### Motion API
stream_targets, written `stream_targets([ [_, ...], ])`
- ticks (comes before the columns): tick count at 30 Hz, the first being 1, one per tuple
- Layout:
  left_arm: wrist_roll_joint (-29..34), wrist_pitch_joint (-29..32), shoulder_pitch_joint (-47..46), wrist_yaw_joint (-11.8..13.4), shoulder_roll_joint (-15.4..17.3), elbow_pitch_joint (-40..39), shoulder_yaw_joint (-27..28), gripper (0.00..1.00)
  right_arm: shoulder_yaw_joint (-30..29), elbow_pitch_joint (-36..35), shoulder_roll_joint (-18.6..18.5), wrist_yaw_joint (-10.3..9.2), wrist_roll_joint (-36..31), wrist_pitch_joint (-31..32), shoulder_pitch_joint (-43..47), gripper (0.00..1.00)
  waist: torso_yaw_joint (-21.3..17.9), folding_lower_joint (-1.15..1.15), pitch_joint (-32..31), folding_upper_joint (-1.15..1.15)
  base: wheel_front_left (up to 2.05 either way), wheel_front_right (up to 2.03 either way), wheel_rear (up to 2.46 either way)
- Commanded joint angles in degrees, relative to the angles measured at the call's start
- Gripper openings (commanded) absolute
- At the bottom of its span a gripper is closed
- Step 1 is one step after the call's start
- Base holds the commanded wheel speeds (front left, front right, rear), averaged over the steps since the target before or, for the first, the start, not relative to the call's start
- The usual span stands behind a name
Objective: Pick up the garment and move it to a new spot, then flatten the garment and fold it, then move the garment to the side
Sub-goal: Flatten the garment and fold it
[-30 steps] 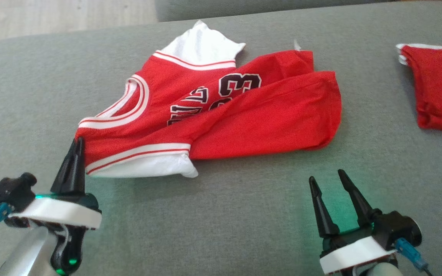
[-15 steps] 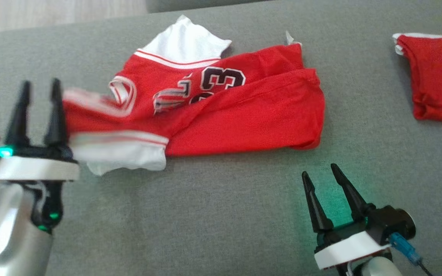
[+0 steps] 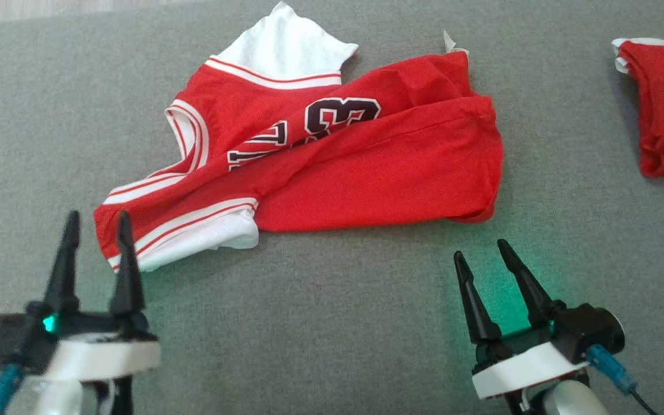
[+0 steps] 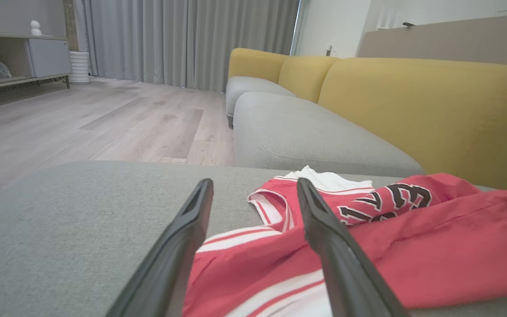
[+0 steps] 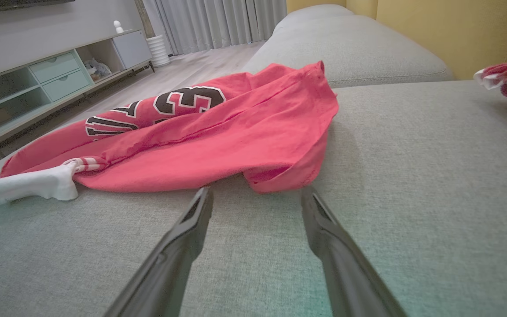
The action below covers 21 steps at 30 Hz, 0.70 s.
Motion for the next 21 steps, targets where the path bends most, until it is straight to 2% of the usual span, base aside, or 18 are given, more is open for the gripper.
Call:
stream_targets([
  [1, 1.9, -0.3, 0.0, 0.1, 0.4, -3.1, 1.6, 1.00, 1.6, -1.6, -0.3, 0.37, 0.3, -0.2, -1.6, 1.00, 0.1, 0.00, -0.1, 0.00, 0.00, 0.00, 0.00],
  [5, 5.1, -0.3, 4.3, 0.1, 0.1, -3.5, -1.7, 1.00, 1.9, -1.4, -0.3, 0.37, 0.5, -0.2, -1.6, 1.00, 0.1, 0.00, -0.4, 0.00, 0.00, 0.00, 0.00],
  [12, 9.2, -0.3, 6.4, 0.1, 2.5, 2.4, -5.6, 1.00, 2.1, -1.3, -0.3, 0.37, 0.7, -0.2, -1.7, 1.00, -0.5, 0.00, -0.5, 0.00, 0.00, 0.00, 0.00],
  [21, 9.3, -0.3, 0.4, 0.1, 3.2, 14.7, -3.6, 1.00, 2.0, -1.6, -0.3, 0.37, 0.4, -0.2, -2.1, 1.00, -0.8, 0.00, 0.9, 0.00, 0.00, 0.00, 0.00],
])
